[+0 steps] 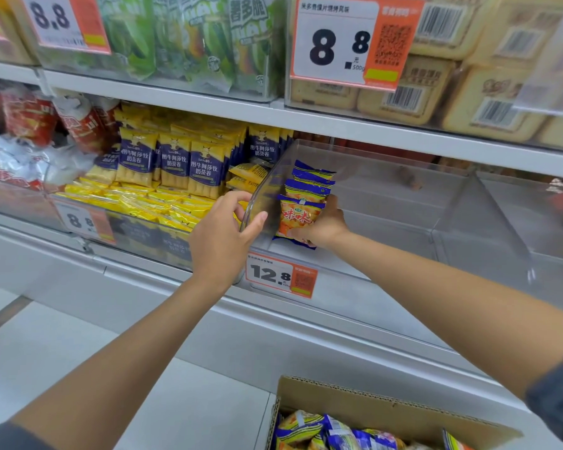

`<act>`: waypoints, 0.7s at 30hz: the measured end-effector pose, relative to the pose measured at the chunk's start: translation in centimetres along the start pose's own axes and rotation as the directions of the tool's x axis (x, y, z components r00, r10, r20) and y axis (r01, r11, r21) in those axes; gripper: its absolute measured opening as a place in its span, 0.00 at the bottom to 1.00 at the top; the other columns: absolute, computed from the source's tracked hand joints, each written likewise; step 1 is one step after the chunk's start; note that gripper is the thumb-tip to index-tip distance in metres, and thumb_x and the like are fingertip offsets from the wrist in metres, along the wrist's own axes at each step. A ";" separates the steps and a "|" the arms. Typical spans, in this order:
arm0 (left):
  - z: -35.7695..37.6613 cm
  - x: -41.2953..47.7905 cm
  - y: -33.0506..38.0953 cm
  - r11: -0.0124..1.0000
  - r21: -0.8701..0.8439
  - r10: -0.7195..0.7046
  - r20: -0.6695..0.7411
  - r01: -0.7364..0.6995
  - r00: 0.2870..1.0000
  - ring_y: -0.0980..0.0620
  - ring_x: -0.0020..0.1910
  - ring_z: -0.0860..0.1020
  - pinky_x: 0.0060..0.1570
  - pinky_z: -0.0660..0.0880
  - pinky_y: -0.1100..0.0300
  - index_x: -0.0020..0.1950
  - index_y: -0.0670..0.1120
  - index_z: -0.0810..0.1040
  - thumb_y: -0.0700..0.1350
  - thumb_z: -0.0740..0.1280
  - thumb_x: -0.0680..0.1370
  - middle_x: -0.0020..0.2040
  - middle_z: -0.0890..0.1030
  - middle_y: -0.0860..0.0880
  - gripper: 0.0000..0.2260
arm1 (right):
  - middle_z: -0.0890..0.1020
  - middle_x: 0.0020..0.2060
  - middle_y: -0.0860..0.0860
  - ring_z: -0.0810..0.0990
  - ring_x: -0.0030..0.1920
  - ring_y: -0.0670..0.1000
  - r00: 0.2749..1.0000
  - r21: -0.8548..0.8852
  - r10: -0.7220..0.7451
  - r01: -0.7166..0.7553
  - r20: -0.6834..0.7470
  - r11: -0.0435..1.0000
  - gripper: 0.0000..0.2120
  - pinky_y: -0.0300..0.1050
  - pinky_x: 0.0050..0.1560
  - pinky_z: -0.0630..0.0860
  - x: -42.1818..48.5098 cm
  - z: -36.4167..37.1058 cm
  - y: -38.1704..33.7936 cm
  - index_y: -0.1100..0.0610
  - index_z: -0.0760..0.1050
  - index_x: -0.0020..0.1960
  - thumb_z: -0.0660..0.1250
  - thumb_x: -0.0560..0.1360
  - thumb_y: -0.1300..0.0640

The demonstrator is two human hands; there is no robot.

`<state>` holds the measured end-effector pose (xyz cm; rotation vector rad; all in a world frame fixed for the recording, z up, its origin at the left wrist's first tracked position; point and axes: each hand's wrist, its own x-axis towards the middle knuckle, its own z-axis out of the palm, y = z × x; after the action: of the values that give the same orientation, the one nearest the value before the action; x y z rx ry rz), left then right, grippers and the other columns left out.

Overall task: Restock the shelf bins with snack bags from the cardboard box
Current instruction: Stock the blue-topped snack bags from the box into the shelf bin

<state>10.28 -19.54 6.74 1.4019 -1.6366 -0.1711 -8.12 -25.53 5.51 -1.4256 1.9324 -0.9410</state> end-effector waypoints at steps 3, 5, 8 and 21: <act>0.0 0.0 0.0 1.000 0.005 0.005 -0.002 -0.005 1.000 0.56 0.33 0.72 0.33 0.71 0.55 0.59 0.53 0.74 0.56 0.68 0.77 0.40 0.75 0.54 0.14 | 0.75 0.60 0.53 0.75 0.61 0.56 0.996 0.108 0.079 -0.084 0.045 0.991 0.42 0.58 0.56 0.79 0.4 -0.4 0.0 0.51 0.63 0.63 0.83 0.58 0.53; 0.0 0.0 0.0 1.000 0.008 0.008 -0.003 -0.008 1.000 0.56 0.33 0.71 0.32 0.71 0.55 0.59 0.53 0.74 0.57 0.67 0.77 0.40 0.75 0.54 0.14 | 0.77 0.59 0.53 0.77 0.60 0.56 0.991 0.172 0.100 -0.114 0.090 0.979 0.36 0.56 0.53 0.81 0.4 -0.8 0.1 0.53 0.65 0.63 0.81 0.62 0.60; -0.1 0.1 0.1 1.000 0.012 0.005 0.014 -0.005 1.000 0.56 0.33 0.72 0.32 0.71 0.56 0.60 0.54 0.74 0.58 0.67 0.76 0.40 0.75 0.54 0.15 | 0.79 0.59 0.53 0.79 0.59 0.57 0.984 0.201 0.088 -0.119 0.155 0.972 0.33 0.54 0.51 0.82 0.2 -1.3 0.0 0.54 0.68 0.64 0.80 0.64 0.63; -0.6 -4.5 7.3 0.976 -0.214 0.010 0.165 0.025 0.986 0.55 0.30 0.68 0.33 0.67 0.55 0.41 0.50 0.72 0.51 0.72 0.74 0.30 0.70 0.53 0.10 | 0.79 0.52 0.54 0.77 0.50 0.52 0.987 -0.166 -0.158 0.152 -0.023 0.974 0.21 0.41 0.48 0.73 -9.4 -10.1 0.3 0.59 0.73 0.64 0.71 0.72 0.61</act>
<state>5.12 -13.05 9.19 1.2547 -1.6913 -0.4668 -13.42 -14.32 11.58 -1.6855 1.9856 -0.8995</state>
